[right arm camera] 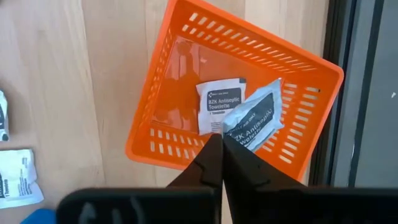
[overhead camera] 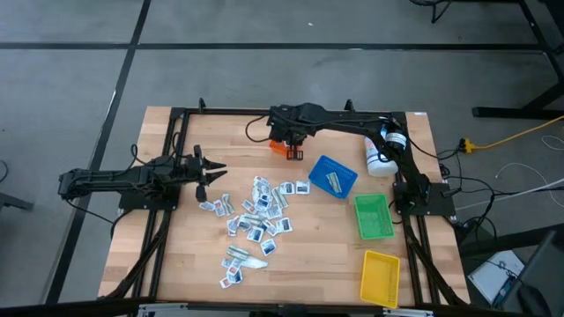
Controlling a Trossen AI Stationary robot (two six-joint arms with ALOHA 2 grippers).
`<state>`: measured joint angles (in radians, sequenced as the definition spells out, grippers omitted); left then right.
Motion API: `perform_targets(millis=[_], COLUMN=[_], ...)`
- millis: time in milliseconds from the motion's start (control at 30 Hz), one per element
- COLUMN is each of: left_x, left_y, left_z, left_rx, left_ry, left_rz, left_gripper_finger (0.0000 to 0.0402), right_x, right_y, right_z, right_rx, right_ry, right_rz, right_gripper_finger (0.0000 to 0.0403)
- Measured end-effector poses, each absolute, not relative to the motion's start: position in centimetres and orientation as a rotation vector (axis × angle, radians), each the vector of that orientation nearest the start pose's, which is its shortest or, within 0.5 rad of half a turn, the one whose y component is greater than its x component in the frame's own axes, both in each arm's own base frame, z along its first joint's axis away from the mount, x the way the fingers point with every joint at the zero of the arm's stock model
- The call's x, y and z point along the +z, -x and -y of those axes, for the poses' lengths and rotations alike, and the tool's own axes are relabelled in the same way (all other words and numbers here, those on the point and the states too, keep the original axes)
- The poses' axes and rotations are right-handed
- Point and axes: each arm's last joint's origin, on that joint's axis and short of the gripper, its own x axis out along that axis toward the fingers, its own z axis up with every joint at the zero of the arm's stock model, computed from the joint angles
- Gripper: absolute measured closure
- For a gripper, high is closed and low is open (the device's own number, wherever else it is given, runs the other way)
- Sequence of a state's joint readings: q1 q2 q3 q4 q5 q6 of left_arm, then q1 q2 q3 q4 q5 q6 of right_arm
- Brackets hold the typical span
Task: Pick & Place First Aid Supplies
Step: Put the gray towelette pack into the orange basket, then adjust the blue basket on the table
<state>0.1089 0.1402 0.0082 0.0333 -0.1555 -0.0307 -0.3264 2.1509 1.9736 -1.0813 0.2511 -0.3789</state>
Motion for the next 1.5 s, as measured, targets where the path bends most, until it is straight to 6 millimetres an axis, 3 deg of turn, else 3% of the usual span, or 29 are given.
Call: perform_targets(millis=[267,767,1000,1300,1500], left_x=[15.8,15.8,15.8,15.8,15.8], left_y=[-10.4,-10.4,-10.4,-10.4,-10.4], left_z=[-1.6,-1.6,-1.6,-1.6,-1.6], left_rx=[0.265,0.266,0.266,0.266,0.266], left_ry=[0.028,0.028,0.028,0.029,0.028], left_rz=[-0.095,-0.095,-0.095,-0.095,-0.095], left_gripper_finger=[0.031,0.031,0.0311,0.031,0.0309], right_x=[24.9,24.7,24.8,27.6,27.9], right_y=[-42.0,-41.5,-40.3,-38.8,-35.5], right_z=[15.0,14.8,14.3,13.2,11.9], right_rx=[-0.254,-0.271,-0.259,-0.099,-0.082], right_ry=[0.263,0.215,0.141,0.002,-0.074], right_rz=[-1.349,-1.394,-1.497,-1.44,-1.45], right_gripper_finger=[0.038,0.027,0.0281,0.0314,0.033])
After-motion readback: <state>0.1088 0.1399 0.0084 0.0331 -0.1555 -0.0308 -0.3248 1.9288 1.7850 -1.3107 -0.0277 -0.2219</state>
